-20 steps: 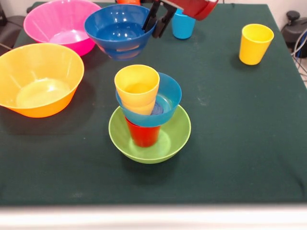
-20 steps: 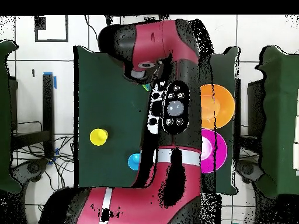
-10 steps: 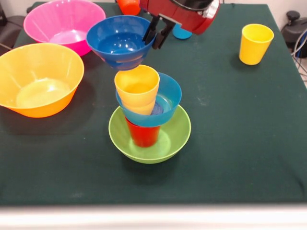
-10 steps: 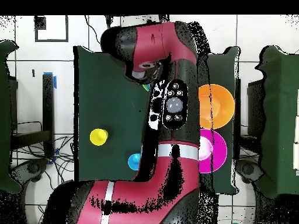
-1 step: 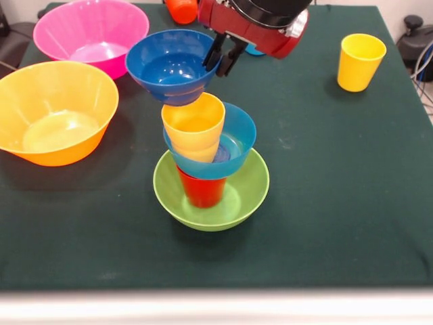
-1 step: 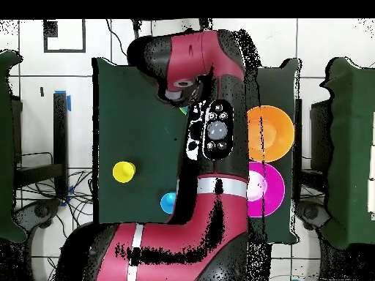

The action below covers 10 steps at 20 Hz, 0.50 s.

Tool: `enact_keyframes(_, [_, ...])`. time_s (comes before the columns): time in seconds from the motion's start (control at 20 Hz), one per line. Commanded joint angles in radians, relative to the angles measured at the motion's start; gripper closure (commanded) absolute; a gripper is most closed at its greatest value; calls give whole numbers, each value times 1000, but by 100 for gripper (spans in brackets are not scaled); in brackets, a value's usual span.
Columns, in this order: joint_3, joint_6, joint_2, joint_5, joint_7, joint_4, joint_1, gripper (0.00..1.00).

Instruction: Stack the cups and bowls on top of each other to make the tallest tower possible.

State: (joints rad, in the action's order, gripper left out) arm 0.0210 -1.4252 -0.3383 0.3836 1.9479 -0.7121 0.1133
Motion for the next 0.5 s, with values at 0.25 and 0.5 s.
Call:
enact_keyframes(0.25, [67, -55, 27, 12, -115, 53, -32, 100])
enact_keyframes(0.5, [67, -78, 39, 10, -125, 90, -33, 100])
